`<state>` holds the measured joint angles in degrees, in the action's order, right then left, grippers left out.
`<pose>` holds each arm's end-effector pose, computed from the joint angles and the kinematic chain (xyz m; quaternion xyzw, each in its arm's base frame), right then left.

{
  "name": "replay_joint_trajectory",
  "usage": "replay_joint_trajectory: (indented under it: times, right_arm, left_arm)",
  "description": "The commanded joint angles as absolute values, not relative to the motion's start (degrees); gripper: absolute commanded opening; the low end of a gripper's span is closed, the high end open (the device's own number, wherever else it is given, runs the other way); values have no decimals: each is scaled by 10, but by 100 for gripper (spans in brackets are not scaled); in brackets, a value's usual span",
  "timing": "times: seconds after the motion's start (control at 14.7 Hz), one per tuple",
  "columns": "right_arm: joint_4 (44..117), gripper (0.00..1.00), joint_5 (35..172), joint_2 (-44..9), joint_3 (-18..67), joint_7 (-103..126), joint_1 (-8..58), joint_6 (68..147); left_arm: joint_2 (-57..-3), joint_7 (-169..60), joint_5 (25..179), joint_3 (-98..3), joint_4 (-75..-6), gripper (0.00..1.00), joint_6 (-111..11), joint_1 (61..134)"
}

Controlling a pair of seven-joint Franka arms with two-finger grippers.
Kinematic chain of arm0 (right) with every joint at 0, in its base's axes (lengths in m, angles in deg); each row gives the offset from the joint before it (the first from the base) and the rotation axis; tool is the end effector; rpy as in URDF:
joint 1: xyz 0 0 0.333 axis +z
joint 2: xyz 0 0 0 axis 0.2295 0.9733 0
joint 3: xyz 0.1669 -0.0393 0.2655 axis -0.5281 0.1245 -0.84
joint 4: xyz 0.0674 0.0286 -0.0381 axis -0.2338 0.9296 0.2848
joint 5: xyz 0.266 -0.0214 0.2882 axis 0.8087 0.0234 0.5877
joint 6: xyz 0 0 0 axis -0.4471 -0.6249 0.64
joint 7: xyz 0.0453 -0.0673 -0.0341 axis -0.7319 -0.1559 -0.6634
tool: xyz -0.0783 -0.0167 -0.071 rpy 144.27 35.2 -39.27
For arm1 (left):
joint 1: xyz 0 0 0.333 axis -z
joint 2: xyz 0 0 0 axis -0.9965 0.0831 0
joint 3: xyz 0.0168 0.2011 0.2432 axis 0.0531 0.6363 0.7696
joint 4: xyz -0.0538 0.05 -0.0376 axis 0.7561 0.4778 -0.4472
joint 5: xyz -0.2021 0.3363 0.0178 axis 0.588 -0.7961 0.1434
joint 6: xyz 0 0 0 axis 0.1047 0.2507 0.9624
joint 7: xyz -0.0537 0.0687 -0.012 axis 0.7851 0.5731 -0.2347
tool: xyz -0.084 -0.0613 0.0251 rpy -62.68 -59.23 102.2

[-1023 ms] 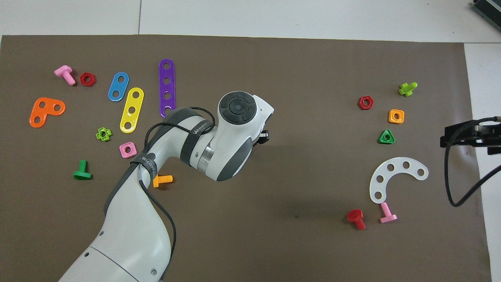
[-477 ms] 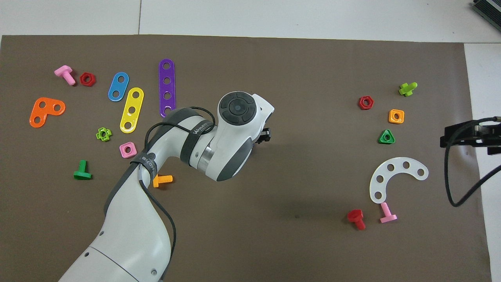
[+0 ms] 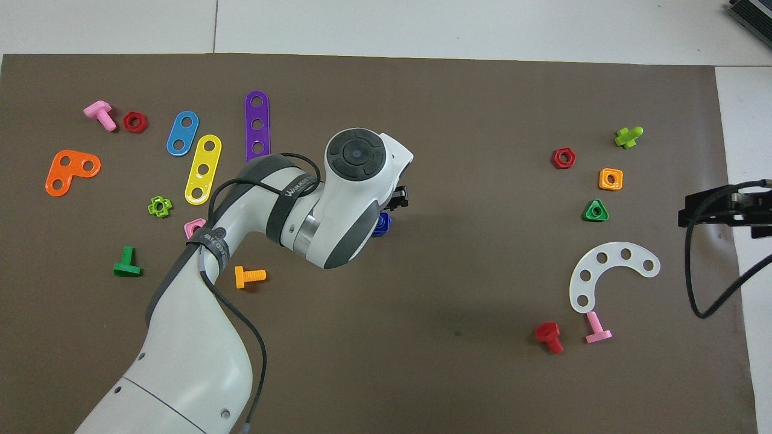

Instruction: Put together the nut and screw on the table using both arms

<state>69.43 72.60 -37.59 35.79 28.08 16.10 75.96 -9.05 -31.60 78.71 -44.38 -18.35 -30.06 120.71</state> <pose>0.5207 -0.0140 0.6396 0.9958 -0.0888 -0.0204 0.0010 0.5696 -0.4073 0.3527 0.9992 0.0365 -0.0034 0.0170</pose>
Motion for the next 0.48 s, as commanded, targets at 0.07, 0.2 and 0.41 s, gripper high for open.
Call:
replay_joint_trajectory:
  times: [0.07, 0.2, 0.41]
  right_arm:
    - [709, 100, 736, -389, 354, 284, 156, 769]
    - [710, 100, 736, -389, 354, 284, 156, 769]
    - [710, 100, 736, -389, 354, 285, 156, 769]
  left_arm:
    - [-130, -391, 788, -451, -154, 93, -244, 1122]
    - [-173, -469, 805, -449, -173, 93, -216, 1073]
    - [-219, -560, 806, -446, -182, 93, -161, 1005]
